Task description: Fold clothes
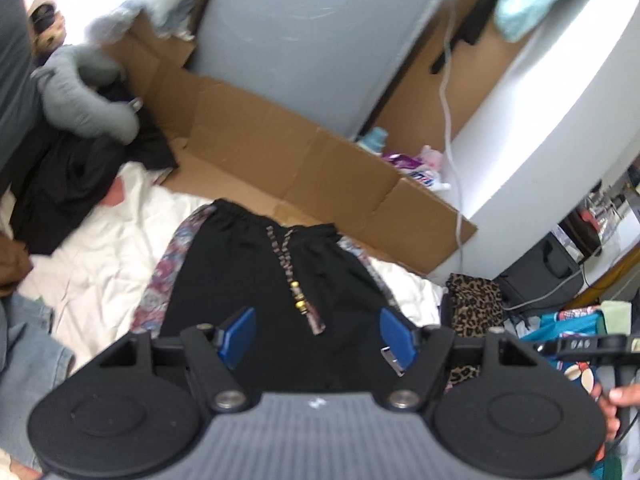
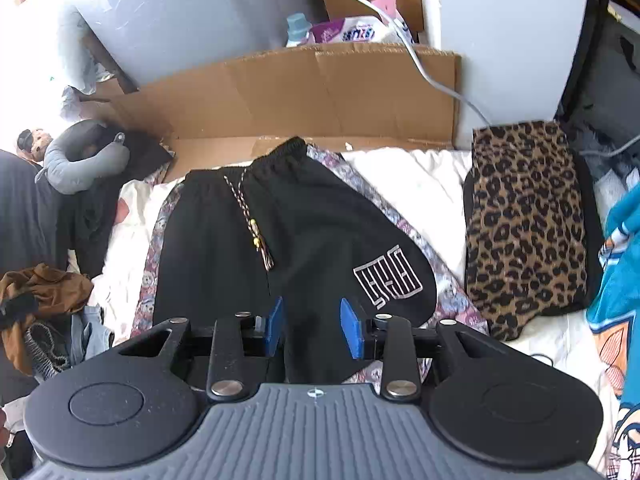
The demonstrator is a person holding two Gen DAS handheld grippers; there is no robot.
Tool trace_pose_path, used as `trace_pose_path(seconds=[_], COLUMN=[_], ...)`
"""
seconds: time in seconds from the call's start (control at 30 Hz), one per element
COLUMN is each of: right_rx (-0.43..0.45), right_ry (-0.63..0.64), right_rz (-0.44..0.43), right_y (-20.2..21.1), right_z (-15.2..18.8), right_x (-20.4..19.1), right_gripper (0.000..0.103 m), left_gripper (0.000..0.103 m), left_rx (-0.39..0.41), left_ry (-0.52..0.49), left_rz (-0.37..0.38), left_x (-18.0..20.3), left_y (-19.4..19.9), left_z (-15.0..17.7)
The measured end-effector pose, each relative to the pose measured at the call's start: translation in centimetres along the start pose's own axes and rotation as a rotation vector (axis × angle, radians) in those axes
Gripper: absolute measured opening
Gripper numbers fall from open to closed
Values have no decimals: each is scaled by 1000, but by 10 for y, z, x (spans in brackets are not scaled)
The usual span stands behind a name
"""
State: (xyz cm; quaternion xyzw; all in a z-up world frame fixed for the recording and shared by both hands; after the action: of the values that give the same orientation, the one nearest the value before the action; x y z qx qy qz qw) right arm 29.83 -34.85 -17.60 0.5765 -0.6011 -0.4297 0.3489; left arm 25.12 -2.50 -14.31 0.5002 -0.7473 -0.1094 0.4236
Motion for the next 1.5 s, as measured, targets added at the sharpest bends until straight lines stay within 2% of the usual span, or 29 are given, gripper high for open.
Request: trace_pose_path(seconds=[0.2, 0.5, 0.73, 0.87, 1.1, 1.17, 1.27, 1.37, 1.5], right_rx=[-13, -29, 53, 92, 74, 54, 28, -3, -30], right_ry=[33, 28, -20, -34, -86, -72, -47, -41, -87], right_rz=[47, 88, 36, 54, 112, 128, 144, 146, 134], right_y=[-19, -53, -59, -60, -80, -87, -99, -111, -120], right_z=[24, 60, 68, 70, 85, 91, 101, 110, 120], right_x=[27, 67, 92, 110, 143, 146, 148, 149, 158], right_gripper=[43, 43, 43, 44, 45, 45, 52, 52, 52], left_gripper=[76, 77, 77, 76, 76, 75, 76, 76, 76], left_rx=[-16, -135, -228, -271, -335, -321, -334, -372, -384], left_ry=[30, -8, -15, -15, -54, -87, -136, -76, -28], left_rz=[16, 29, 19, 23, 36, 55, 60, 57, 46], left_x=[25, 56, 52, 43, 27, 24, 17, 6, -5], left_y=[-39, -121, -183, -211, -238, -240, -244, -253, -253], left_z=[16, 67, 129, 159, 200, 207, 219, 230, 240])
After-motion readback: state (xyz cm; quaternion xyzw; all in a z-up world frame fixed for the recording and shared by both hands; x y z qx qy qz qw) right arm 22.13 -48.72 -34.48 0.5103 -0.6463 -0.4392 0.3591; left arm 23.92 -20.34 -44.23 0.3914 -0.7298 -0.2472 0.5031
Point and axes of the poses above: each gripper's, at about its wrist camera, not at the fingertips, and y roughly against the way its jaws point, x to its right, z to its underside, the point moved 9 cm from there along -y, roughly the way its jaws point, and after that the axes turned 12 degrees about z, right-handed, at the moved point
